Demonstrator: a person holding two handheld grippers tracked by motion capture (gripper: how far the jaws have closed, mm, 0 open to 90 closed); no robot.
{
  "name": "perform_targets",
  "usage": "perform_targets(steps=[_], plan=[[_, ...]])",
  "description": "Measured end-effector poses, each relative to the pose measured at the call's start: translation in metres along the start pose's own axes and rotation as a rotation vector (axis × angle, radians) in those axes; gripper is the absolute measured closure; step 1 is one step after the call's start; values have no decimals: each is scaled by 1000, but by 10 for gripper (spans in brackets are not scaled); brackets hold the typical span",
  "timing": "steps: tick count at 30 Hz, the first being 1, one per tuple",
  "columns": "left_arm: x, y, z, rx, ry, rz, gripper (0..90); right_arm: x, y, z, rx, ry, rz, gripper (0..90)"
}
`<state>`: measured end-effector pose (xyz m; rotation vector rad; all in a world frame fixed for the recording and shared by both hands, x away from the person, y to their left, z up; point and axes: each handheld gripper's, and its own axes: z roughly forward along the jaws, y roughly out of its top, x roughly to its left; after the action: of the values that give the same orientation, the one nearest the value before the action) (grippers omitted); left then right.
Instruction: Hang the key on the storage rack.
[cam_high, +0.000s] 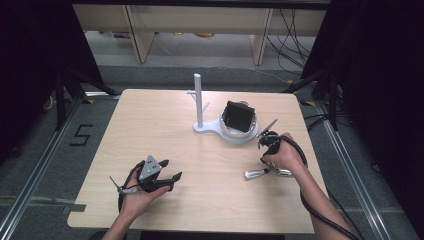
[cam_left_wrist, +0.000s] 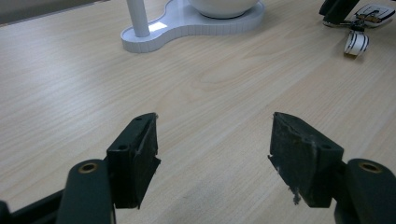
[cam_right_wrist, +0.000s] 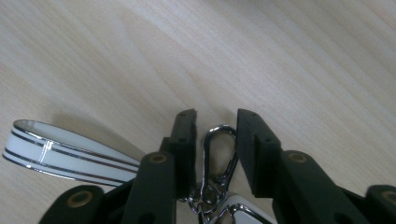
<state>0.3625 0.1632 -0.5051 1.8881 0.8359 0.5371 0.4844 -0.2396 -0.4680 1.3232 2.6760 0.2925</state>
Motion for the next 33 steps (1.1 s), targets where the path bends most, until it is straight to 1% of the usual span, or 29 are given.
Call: perform_targets(steps=[1, 2, 3, 4, 5, 7, 8, 10, 11, 12, 13, 15, 16, 17, 18, 19, 20, 21, 22, 23, 26, 27, 28, 29, 30, 31, 32, 33], plan=[[0, 0, 0, 1, -1, -1, 318, 0, 0, 0, 0, -6, 0, 656], [0, 0, 0, 0, -2, -4, 318, -1, 0, 2, 13, -16, 1, 632], [0, 0, 0, 0, -2, -4, 318, -1, 0, 2, 13, -16, 1, 632], [0, -1, 0, -1, -1, -5, 318, 0, 0, 1, 37, -11, 25, 624], [1, -1, 0, -1, -1, -5, 318, 0, 0, 4, 35, -25, 16, 619], [1, -1, 0, -1, -1, -6, 318, 0, -1, 5, 37, -18, 21, 625], [1, -1, 0, -2, -2, -6, 318, 4, 0, 5, 52, -10, 74, 650], [1, -1, 0, -8, -10, -9, 318, 4, 0, 5, 53, -9, 73, 662], [1, -1, 0, -6, -6, -11, 318, 2, -1, 6, 45, -9, 45, 674], [1, -1, 0, -6, -6, -11, 317, 2, -1, 6, 46, -3, 45, 687], [2, -1, 0, -7, -9, -13, 317, 3, 0, 5, 58, 2, 54, 688], [2, -1, 0, -8, -8, -13, 317, 2, 0, 6, 37, -15, 8, 690], [2, -1, 0, -8, -8, -13, 317, 4, 1, 5, 49, -16, 23, 692], [2, -1, 0, -8, -8, -13, 317, 4, 1, 5, 49, -16, 23, 692], [2, -1, -1, -8, -8, -14, 317, 2, 0, 5, 46, -16, 5, 692], [2, -2, -1, -8, -7, -16, 317, 4, 1, 5, 57, -6, 24, 693], [2, -2, -1, -8, -7, -16, 317, 4, 1, 5, 57, -6, 24, 693], [2, -2, -1, -7, -7, -16, 317, 3, 0, 5, 54, -1, 21, 695], [2, -2, -1, -6, -6, -15, 317, 1, 0, 6, 38, -10, 0, 697], [3, -2, -1, -5, -6, -17, 317, 1, -1, 5, 38, 4, 37, 698], [3, -2, -1, -4, -5, -17, 317, 0, -2, 4, 35, 15, 43, 698], [2, -2, -1, -6, -6, -18, 317, 0, -3, 4, 23, 21, 48, 700], [2, -2, 0, -7, -6, -20, 317, 0, -3, 3, 28, 18, 60, 716], [2, -2, 0, -7, -6, -18, 317, -1, -3, 0, 4, 20, 54, 806], [2, -2, 0, -6, -7, -17, 317, -2, -3, -3, -8, 33, 62, 800], [2, -2, 0, -5, -8, -17, 317, -4, -2, -5, -17, 7, 44, 796], [2, -2, 0, -5, -8, -17, 317, -4, -2, -5, -17, 7, 44, 796], [2, -2, 0, -5, -9, -17, 317, -5, -3, -6, -13, -4, 40, 796]])
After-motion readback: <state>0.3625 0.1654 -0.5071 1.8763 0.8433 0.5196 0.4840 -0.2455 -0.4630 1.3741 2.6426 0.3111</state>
